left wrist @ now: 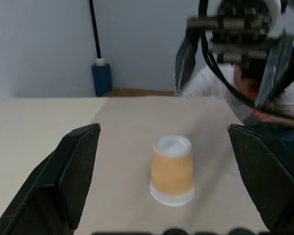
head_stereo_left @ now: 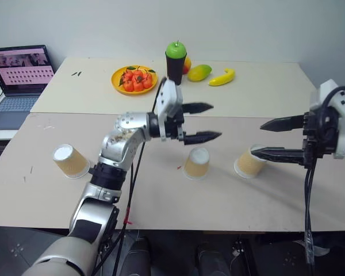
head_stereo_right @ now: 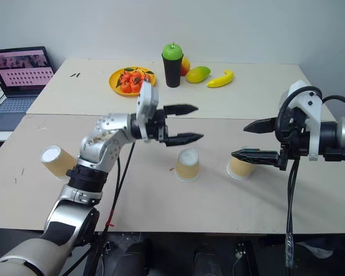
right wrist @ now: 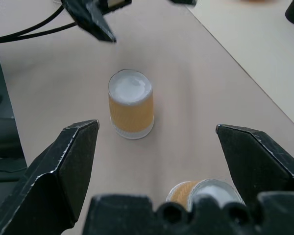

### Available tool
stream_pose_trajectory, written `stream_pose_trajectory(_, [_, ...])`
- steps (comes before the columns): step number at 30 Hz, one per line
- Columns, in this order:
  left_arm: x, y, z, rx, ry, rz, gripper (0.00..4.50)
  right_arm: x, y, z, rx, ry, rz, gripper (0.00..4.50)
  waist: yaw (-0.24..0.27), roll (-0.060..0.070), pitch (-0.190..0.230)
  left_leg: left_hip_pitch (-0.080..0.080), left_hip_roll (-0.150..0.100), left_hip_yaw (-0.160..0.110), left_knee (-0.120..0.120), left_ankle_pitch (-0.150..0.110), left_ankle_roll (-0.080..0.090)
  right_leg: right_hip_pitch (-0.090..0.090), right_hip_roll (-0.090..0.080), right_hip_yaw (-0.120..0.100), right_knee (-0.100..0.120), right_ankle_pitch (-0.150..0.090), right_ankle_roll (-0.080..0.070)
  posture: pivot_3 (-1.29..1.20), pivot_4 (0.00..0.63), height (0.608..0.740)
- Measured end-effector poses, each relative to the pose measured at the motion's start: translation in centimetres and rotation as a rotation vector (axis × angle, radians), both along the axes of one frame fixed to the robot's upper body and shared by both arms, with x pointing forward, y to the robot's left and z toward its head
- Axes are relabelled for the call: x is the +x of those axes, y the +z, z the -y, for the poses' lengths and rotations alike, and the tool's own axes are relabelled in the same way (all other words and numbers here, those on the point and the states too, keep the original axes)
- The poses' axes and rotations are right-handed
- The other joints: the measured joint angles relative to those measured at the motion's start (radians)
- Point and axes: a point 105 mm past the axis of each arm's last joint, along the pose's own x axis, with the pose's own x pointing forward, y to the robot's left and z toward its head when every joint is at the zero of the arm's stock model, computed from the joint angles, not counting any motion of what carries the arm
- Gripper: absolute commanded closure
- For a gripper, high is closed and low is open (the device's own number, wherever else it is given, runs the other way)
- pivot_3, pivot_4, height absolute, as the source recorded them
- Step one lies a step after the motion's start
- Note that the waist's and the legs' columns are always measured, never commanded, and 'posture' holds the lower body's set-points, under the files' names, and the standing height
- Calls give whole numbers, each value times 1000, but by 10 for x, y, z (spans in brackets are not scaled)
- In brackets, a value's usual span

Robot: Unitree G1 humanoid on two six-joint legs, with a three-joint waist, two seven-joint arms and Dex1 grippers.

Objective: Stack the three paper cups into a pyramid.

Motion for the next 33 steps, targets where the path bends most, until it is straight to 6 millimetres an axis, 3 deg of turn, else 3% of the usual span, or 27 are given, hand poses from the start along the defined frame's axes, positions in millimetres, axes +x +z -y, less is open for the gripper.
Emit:
stream_pose_trajectory(4, [21, 37, -23, -67, 215, 25, 73, 2, 6, -6, 10, 25, 20, 0, -3, 0, 0, 0, 0, 0, 0, 0, 0, 0, 0, 0, 0, 0, 0, 0, 150, 735])
stream_pose_trajectory(8, [39, 47, -68, 11, 560, 28, 73, 10, 10, -7, 42, 36, 30, 0, -13, 0, 1, 0, 0, 0, -1, 0, 0, 0, 0, 0, 0, 0, 0, 0, 150, 735])
stream_pose_trajectory(10, [40, 52, -93, 29, 741, 2, 73, 14, 16, -6, 61, 51, 37, 0, -15, 0, 1, 0, 0, 0, 0, 0, 0, 0, 0, 0, 0, 0, 0, 0, 150, 735])
stream_pose_trajectory(14, [31, 58, -113, 22, 936, -28, 73, 17, 29, -13, 120, 129, 57, 0, -4, 0, 1, 0, 0, -1, 0, 0, 0, 0, 0, 0, 0, 0, 0, 0, 150, 735])
stream_pose_trajectory(18, [18, 51, -128, 27, 1065, -71, 73, 18, 54, -28, 227, 250, 97, 0, -6, 0, 2, 0, 0, -1, 0, 0, 0, 0, 0, 0, 1, 0, 0, 0, 150, 735])
stream_pose_trajectory(21, [9, 36, -142, 36, 1151, -137, 73, 17, 66, -32, 265, 316, 100, 0, -6, 0, 2, 0, 0, -1, -1, 0, 0, 0, 0, 0, 0, 0, 0, 0, 150, 735])
stream_pose_trajectory(26, [-7, 15, -158, 25, 1276, -181, 73, 29, 55, -40, 255, 367, 56, 0, -5, 0, 2, 0, 0, -1, 0, 0, -1, 0, 0, 0, 1, 0, 0, 0, 150, 735])
stream_pose_trajectory(33, [-35, 11, -208, -89, 1571, -154, 73, 44, 46, -48, 238, 410, 37, 0, -3, -1, 3, 0, 0, -1, 0, 0, -1, -1, 0, 0, 1, 0, 0, 0, 150, 735])
